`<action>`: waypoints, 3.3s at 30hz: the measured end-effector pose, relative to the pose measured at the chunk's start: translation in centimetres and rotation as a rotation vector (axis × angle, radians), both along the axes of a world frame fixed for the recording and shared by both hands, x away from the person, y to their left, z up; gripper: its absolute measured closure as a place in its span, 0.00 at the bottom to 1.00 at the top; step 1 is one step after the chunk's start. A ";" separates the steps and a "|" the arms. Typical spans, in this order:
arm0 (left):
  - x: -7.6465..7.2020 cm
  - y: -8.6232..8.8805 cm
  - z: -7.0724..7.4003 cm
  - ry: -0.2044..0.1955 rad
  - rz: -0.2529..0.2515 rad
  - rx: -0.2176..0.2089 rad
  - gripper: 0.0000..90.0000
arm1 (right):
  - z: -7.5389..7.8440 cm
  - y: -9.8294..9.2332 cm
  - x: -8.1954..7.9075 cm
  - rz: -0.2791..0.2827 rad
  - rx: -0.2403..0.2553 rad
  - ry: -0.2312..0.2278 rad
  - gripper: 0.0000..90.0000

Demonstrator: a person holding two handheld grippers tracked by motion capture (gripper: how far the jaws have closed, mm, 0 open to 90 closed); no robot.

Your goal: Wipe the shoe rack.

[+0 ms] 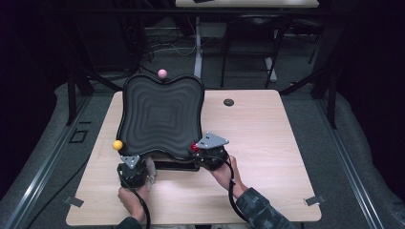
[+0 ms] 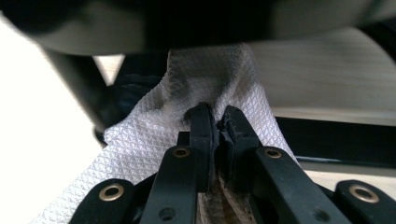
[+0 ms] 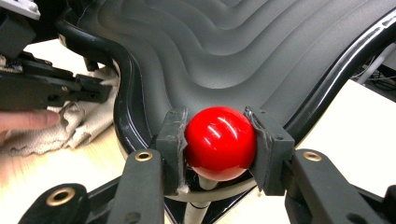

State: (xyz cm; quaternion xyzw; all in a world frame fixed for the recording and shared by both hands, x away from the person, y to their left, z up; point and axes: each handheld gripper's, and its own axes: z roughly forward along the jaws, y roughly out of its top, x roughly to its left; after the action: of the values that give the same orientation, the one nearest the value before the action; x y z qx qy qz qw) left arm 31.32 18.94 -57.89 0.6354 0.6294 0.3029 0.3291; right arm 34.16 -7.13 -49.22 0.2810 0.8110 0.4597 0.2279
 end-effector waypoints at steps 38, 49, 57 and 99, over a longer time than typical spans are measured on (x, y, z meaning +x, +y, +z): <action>-1.0 -10.2 -0.1 0.034 -0.511 -0.035 0.92 | -0.1 0.0 -0.1 -0.006 0.005 -0.004 0.67; -2.5 -8.8 2.9 -0.042 -0.509 -0.052 0.92 | 0.0 0.0 -0.1 -0.007 0.000 0.000 0.67; -3.2 -7.7 4.9 -0.066 -0.507 -0.055 0.93 | 0.0 0.0 -0.1 -0.007 -0.004 -0.001 0.67; -3.6 5.0 7.9 -0.134 -0.235 0.010 0.93 | -0.1 0.2 -0.2 -0.022 -0.013 -0.019 0.67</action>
State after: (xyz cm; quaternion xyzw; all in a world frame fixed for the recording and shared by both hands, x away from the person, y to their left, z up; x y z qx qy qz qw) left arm 27.73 23.96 -49.95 0.6849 0.5256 0.3071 0.4004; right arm 33.92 -6.90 -49.29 0.2842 0.8086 0.4546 0.2422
